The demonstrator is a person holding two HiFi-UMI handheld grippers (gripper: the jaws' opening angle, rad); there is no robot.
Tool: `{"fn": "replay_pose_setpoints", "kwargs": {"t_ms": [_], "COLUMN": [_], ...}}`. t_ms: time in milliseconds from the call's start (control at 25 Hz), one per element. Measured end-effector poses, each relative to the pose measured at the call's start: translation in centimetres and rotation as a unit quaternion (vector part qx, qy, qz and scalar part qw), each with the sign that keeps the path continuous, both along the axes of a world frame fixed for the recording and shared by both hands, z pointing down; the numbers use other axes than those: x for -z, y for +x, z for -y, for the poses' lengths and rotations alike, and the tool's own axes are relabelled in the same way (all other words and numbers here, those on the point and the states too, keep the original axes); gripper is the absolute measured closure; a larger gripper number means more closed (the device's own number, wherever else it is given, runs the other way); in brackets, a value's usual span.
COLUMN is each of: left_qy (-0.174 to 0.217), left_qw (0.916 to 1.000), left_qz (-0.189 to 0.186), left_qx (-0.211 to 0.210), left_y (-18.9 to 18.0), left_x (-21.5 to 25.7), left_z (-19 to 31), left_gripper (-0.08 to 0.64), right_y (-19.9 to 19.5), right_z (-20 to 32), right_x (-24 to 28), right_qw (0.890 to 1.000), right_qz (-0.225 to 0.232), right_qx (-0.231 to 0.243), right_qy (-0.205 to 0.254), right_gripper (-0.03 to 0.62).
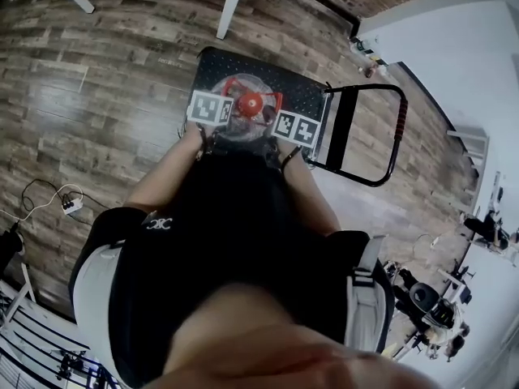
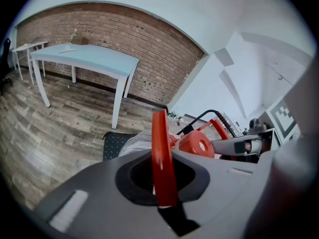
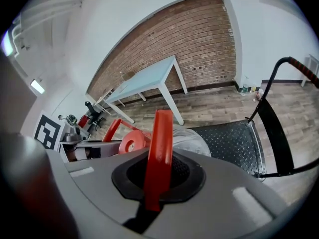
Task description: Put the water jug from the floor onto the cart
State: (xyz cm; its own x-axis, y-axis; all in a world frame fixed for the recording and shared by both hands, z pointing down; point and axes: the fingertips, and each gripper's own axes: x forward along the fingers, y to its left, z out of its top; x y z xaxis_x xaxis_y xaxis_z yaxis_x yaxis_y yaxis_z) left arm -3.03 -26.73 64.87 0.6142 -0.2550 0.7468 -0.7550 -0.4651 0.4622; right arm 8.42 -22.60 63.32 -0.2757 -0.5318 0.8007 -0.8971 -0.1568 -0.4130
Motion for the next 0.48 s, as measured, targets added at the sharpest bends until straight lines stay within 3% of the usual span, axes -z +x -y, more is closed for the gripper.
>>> {"fn": "replay_pose_setpoints", "kwargs": {"t_ms": [480], "left_qy": [-0.05], "left_qw": [0.9972], "left_qz": [0.031], "left_qx": [0.047], "left_y": [-1.0], "left_x": [-2.9], "left_z": [1.5], "left_gripper": [0.538], "right_y": [-0.6], "right_z": [3.1], "right_x": [-3.0], "right_qw": [0.998], "right_qz": [0.03], "right_qx": [0.047], "right_qy": [-0.031], "right_gripper": [0.561]}}
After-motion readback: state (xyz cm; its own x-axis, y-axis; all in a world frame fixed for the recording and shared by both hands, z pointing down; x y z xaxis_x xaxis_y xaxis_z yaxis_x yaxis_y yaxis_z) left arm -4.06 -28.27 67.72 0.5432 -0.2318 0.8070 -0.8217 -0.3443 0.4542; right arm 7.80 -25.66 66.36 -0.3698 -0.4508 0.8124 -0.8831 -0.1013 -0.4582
